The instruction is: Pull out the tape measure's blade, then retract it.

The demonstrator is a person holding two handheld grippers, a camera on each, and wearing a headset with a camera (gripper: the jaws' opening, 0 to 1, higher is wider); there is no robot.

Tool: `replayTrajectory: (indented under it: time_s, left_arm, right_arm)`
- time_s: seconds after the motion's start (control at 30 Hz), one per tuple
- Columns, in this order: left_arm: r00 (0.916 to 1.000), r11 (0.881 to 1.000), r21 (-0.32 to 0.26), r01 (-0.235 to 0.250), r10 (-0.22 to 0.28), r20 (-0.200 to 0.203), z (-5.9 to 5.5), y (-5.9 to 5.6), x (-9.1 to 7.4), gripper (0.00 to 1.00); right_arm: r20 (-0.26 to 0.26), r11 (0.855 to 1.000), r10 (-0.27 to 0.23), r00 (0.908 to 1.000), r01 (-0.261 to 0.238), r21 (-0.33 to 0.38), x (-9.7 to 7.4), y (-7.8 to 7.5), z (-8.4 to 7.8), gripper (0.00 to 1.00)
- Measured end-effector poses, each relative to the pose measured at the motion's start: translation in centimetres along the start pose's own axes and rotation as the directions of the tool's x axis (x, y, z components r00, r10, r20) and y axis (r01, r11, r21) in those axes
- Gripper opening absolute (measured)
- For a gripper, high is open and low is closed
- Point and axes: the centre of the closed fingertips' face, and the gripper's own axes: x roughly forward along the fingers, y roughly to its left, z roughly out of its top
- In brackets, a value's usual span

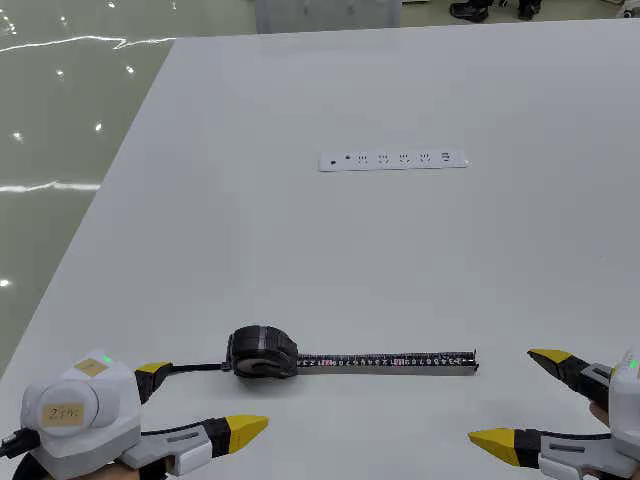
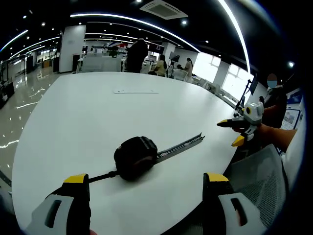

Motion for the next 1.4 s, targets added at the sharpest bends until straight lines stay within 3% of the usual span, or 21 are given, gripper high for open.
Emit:
replayTrajectory:
  time_s: [0.3, 0.6, 0.73, 0.8, 0.93, 1.1, 1.4]
  left_arm:
    - [0.9999, 1.0, 0.009, 0.004, -0.004, -0.011, 1.3, -0.2, 1.6, 0.93]
    - [0.9993, 1.0, -0.001, -0.002, 0.002, -0.037, 1.2, -0.9, 3.2, 0.93]
    - [0.9989, 0.999, -0.016, -0.027, 0.027, -0.037, 1.2, -0.6, 3.8, 0.93]
    - [0.9991, 0.998, -0.061, -0.03, 0.029, -0.03, 1.3, -0.6, 4.2, 0.93]
    - [0.9983, 0.994, -0.092, -0.057, 0.055, -0.021, 1.3, -0.2, 4.8, 0.93]
    - [0.9981, 0.99, -0.13, -0.061, 0.059, -0.02, 1.2, -0.2, 5.5, 0.92]
    - [0.9974, 0.985, -0.155, -0.07, 0.067, -0.025, 0.8, -0.2, 6.5, 0.9]
  right_arm:
    - [0.018, 1.0, 0.012, 0.9998, -0.012, 0.001, 0.0, -0.1, 0.2, 0.84]
    - [0.025, 1.0, 0.017, 0.9996, -0.017, 0.003, 0.2, -0.2, 0.1, 0.84]
    - [0.024, 1.0, 0.02, 0.9995, -0.02, 0.002, 0.4, -0.4, 0.1, 0.84]
    - [0.027, 1.0, 0.023, 0.9994, -0.023, 0.006, 0.5, -0.6, 0.2, 0.84]
    - [0.025, 1.0, 0.029, 0.9993, -0.029, 0.002, 0.6, -0.7, 0.2, 0.83]
    - [0.025, 0.999, 0.037, 0.999, -0.037, 0.001, 0.9, -0.8, 0.2, 0.83]
    - [0.025, 0.999, 0.049, 0.9985, -0.049, 0.003, 1.3, -0.8, 0.2, 0.83]
